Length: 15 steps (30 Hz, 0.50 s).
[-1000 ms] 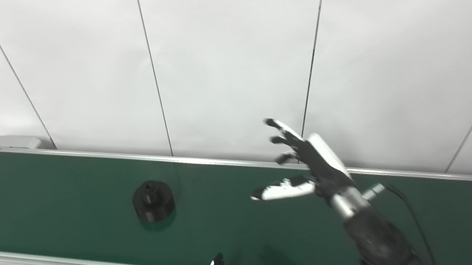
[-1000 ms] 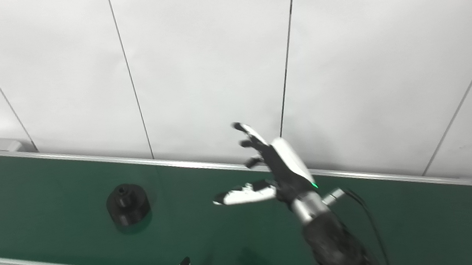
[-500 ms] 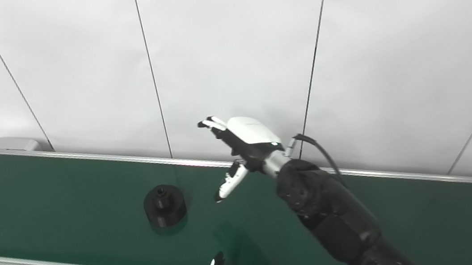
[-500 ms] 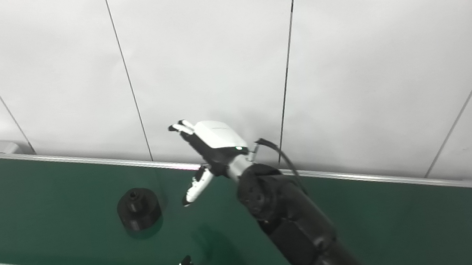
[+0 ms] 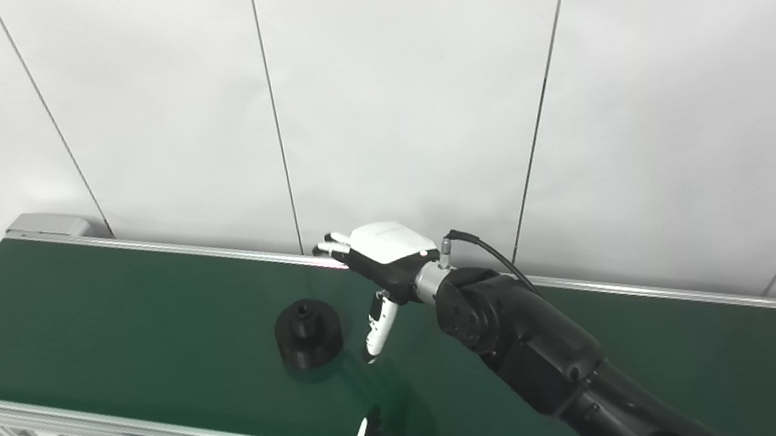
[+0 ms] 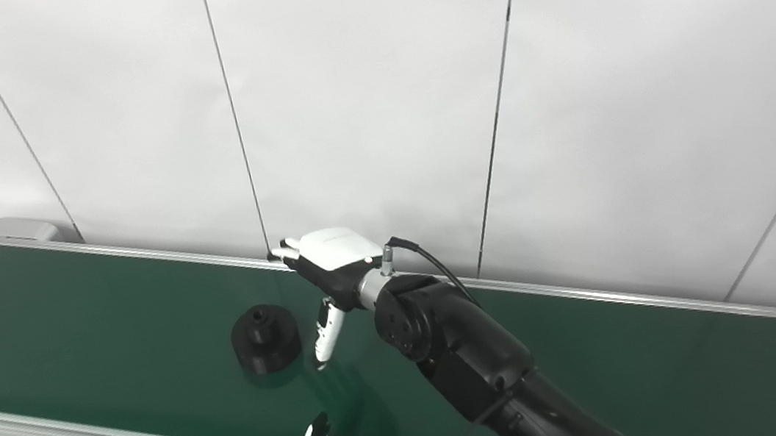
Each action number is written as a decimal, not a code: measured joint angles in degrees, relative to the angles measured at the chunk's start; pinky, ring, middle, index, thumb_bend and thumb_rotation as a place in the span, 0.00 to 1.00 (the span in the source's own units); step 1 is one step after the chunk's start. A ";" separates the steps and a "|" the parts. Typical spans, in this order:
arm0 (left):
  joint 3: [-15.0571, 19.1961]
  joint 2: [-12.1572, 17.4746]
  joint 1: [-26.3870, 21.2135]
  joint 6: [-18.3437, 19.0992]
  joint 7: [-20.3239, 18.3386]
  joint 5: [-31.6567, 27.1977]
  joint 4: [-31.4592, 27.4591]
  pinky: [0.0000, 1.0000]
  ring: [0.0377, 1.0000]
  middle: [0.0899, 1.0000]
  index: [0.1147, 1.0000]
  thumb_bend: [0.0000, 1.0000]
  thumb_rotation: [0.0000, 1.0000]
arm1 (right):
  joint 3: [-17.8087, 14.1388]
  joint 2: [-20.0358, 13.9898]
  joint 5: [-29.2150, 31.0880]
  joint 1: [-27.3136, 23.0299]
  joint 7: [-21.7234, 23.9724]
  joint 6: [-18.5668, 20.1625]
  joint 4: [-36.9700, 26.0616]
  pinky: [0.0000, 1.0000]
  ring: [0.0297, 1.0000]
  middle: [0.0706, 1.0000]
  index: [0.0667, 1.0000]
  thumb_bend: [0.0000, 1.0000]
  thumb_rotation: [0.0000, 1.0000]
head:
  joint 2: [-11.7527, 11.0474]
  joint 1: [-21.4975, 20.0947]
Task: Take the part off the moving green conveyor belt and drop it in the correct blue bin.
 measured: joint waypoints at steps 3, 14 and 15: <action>-0.13 0.05 0.00 0.00 0.14 0.00 0.01 0.94 1.00 1.00 1.00 0.67 0.75 | 1.53 0.39 -0.22 -0.65 0.83 -0.33 3.04 0.54 0.80 1.00 0.90 1.00 0.00 | 0.00 0.27; -1.76 0.84 -0.75 -0.03 4.11 1.98 0.84 0.95 1.00 1.00 1.00 0.67 0.73 | 3.33 2.64 -1.11 -2.26 0.65 -4.96 11.58 0.58 0.86 1.00 0.91 1.00 0.00 | -0.79 2.55; -1.85 0.89 -0.80 -0.08 4.25 1.97 0.93 0.94 1.00 1.00 1.00 0.68 0.73 | 3.32 2.66 -1.12 -2.38 0.52 -5.25 11.94 0.58 0.87 1.00 0.91 1.00 0.00 | -0.97 2.73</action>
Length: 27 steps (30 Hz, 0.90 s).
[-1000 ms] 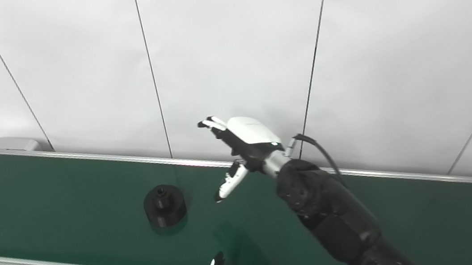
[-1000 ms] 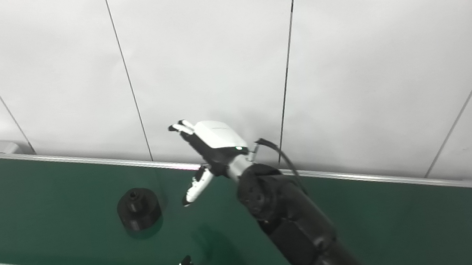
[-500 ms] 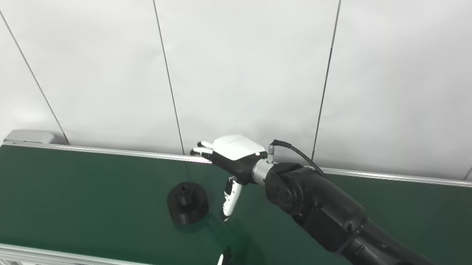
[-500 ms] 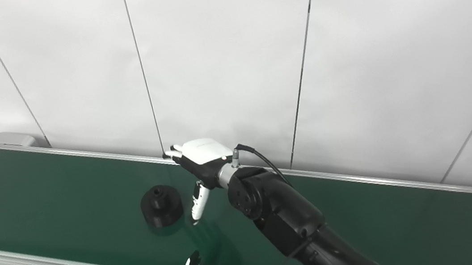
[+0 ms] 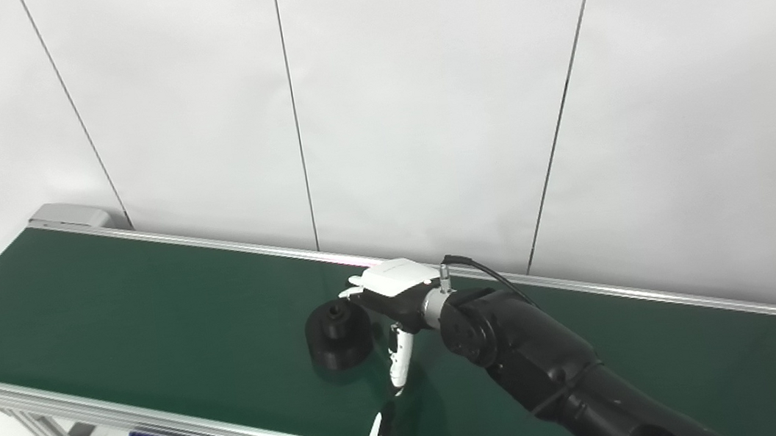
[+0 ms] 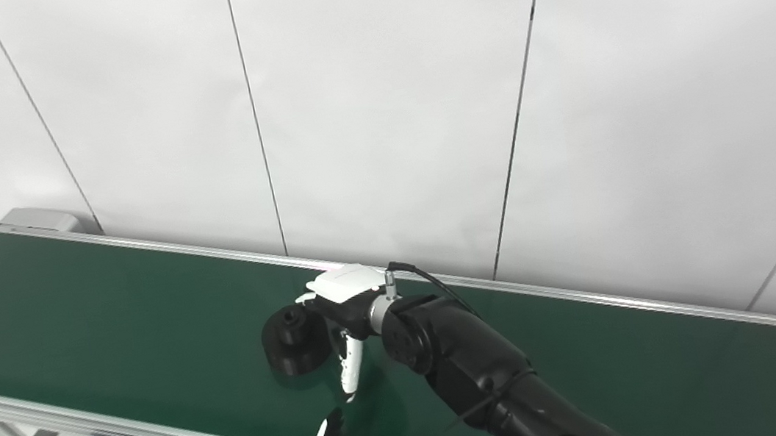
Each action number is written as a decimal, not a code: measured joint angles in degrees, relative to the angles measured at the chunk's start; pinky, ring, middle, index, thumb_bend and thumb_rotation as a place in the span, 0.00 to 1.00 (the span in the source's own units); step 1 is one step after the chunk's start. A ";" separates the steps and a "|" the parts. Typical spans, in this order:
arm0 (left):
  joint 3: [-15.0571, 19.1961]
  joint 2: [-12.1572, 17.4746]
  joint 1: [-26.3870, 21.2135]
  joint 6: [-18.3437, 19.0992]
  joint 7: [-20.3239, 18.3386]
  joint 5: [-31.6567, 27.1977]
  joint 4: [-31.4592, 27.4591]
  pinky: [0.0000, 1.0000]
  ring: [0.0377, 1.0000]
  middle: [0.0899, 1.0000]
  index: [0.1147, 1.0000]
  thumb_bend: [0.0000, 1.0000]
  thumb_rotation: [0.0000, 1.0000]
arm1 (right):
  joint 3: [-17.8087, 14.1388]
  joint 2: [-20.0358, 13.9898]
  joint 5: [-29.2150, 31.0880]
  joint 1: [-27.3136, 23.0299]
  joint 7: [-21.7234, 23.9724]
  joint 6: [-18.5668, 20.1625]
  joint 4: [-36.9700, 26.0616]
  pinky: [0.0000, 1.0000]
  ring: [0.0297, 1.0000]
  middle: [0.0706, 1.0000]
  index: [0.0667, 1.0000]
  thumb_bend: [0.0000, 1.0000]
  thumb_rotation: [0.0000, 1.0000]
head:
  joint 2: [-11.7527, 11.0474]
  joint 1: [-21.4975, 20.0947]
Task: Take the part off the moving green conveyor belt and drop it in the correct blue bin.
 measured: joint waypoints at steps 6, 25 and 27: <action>-0.23 0.08 -0.46 -0.92 1.16 0.00 1.25 0.91 1.00 1.00 1.00 0.68 0.71 | 0.11 0.11 -0.45 -0.73 -0.60 -1.36 2.07 0.70 0.94 1.00 0.94 1.00 0.02 | -0.79 0.70; -1.65 0.52 -2.28 -3.45 5.10 0.53 4.95 0.87 0.99 1.00 1.00 0.71 0.69 | 1.38 2.22 -1.15 -0.94 -2.41 -7.39 3.91 0.73 0.97 1.00 0.94 0.98 0.02 | -2.37 2.90; -1.74 0.53 -2.41 -3.46 5.47 0.71 5.09 0.87 0.99 1.00 1.00 0.71 0.69 | 1.41 2.25 -1.21 -0.94 -2.45 -7.90 3.91 0.72 0.97 1.00 0.94 0.98 0.03 | -2.46 2.90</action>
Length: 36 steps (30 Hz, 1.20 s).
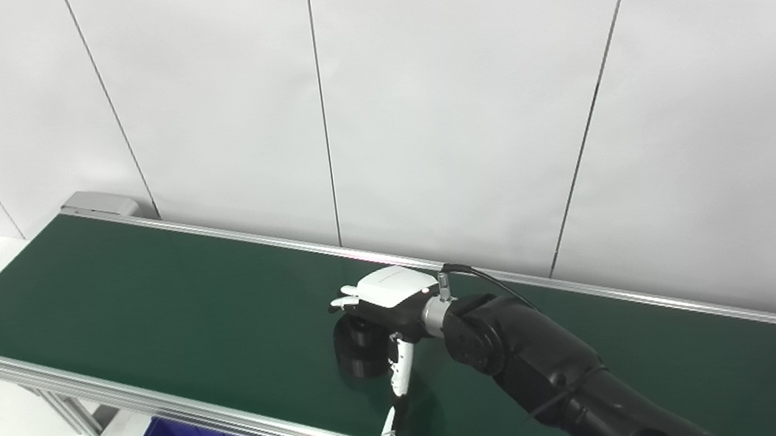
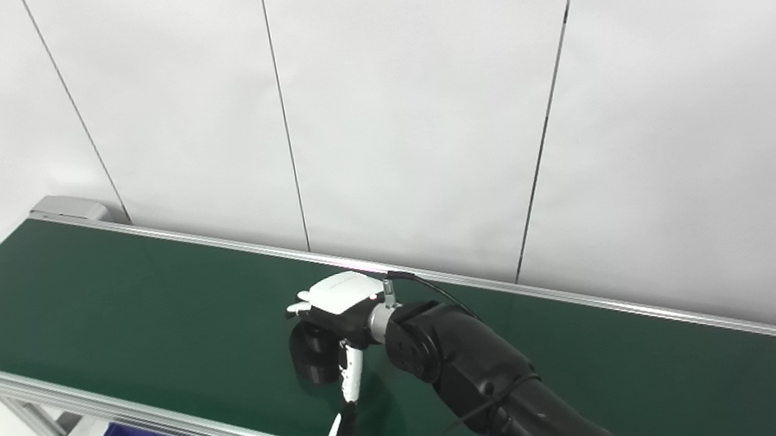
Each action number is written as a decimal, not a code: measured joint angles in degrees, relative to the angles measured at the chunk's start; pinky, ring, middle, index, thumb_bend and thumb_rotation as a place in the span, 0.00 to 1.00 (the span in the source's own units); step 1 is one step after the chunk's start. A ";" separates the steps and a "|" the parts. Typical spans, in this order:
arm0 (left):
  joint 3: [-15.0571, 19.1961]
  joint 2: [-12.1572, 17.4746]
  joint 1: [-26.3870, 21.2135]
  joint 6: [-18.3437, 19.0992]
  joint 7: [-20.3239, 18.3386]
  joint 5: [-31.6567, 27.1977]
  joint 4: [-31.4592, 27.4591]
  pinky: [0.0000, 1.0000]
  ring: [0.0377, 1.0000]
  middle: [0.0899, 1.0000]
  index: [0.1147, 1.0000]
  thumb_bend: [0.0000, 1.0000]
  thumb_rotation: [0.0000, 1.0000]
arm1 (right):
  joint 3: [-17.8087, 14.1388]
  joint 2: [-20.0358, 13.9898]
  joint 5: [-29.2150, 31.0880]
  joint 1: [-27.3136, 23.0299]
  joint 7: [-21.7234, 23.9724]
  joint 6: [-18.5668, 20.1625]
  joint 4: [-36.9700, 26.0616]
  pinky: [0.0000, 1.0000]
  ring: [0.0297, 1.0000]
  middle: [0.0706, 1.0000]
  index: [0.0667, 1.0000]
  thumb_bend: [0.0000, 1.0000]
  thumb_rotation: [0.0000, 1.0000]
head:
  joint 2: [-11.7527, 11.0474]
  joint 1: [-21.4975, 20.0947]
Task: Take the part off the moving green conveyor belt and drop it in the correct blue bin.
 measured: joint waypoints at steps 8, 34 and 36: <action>-0.10 0.01 -0.35 0.00 1.11 0.68 0.35 0.82 0.98 1.00 1.00 0.71 0.70 | -0.03 0.25 -0.04 -0.14 -0.12 -0.14 0.01 0.58 0.92 1.00 0.92 1.00 0.01 | -0.35 0.53; -0.14 0.01 -0.35 0.08 1.19 1.00 0.34 0.86 1.00 1.00 1.00 0.73 0.68 | 3.88 1.61 -7.53 -3.52 -5.75 -0.18 9.13 0.33 0.40 0.46 0.48 0.52 0.00 | 1.76 0.26; -0.13 0.01 -0.35 0.13 1.19 0.96 0.34 0.87 1.00 1.00 1.00 0.73 0.67 | 3.56 1.58 -7.47 -3.46 -6.77 -0.18 9.65 0.32 0.40 0.44 0.48 0.52 0.00 | 1.84 0.09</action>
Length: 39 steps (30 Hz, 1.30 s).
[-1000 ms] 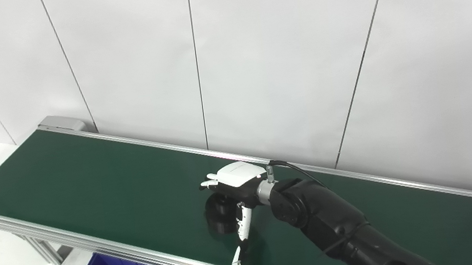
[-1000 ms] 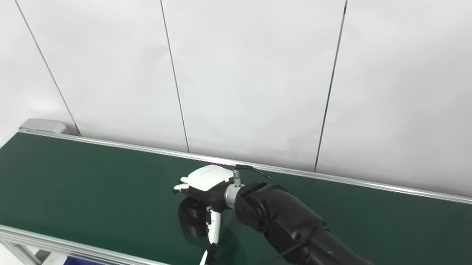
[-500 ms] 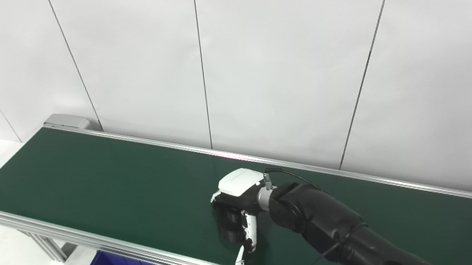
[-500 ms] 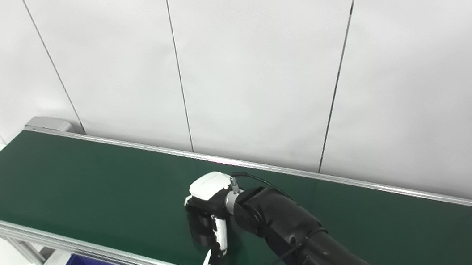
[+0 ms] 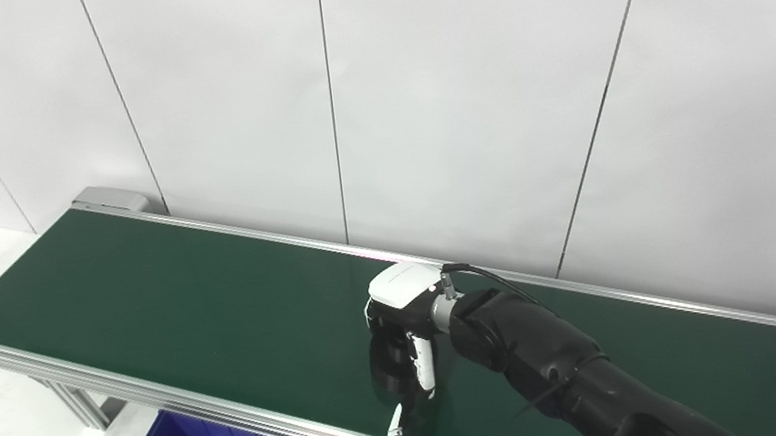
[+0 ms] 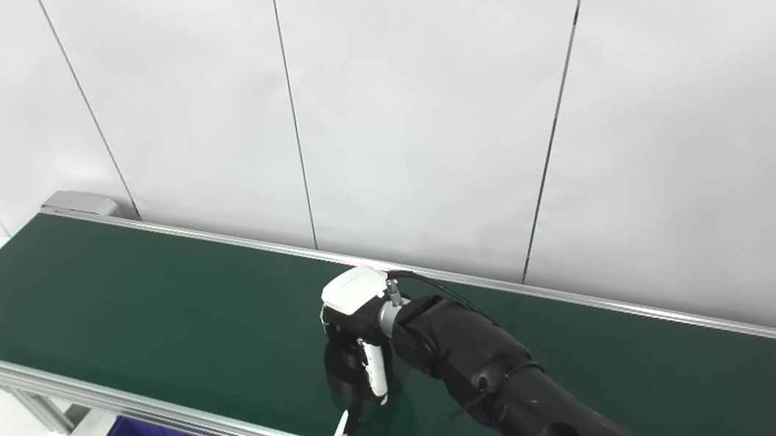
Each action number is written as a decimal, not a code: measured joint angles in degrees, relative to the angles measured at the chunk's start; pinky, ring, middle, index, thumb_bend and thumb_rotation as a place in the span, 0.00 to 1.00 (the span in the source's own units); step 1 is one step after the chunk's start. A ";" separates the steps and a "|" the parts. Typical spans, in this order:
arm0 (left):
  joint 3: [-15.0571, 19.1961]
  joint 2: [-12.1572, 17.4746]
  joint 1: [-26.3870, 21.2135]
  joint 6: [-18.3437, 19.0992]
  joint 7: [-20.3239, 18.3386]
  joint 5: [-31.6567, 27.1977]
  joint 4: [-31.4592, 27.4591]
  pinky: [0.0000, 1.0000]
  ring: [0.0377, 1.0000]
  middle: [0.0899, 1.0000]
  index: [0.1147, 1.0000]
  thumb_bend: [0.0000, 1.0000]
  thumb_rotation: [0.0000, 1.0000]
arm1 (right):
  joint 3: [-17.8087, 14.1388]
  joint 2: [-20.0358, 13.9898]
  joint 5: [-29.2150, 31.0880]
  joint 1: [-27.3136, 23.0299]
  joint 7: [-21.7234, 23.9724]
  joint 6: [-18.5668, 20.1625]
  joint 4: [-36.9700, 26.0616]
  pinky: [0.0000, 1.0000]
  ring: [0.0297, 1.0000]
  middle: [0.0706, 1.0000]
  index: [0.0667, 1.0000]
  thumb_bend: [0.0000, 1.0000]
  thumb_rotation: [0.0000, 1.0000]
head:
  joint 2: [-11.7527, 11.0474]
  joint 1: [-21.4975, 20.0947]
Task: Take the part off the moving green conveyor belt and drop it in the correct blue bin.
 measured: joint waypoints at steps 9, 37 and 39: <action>0.00 0.00 0.01 0.02 -0.19 -0.05 0.00 0.88 1.00 1.00 1.00 0.72 0.69 | -4.01 -0.27 1.92 1.11 -4.00 -0.01 1.29 0.31 0.38 0.42 0.51 0.51 0.00 | -0.17 -0.35; -0.01 0.18 1.42 2.85 -5.28 -3.06 -3.83 0.90 1.00 1.00 1.00 0.64 0.73 | -8.46 -9.77 5.94 0.88 14.44 -0.28 -33.82 0.31 0.37 0.43 0.51 0.51 0.00 | 2.54 -9.13; 0.00 0.21 1.92 4.33 -6.28 -3.16 -5.31 0.94 1.00 1.00 1.00 0.64 0.73 | -8.23 -11.87 5.34 0.95 17.03 -0.29 -37.83 0.28 0.36 0.42 0.51 0.51 0.00 | 3.34 -10.99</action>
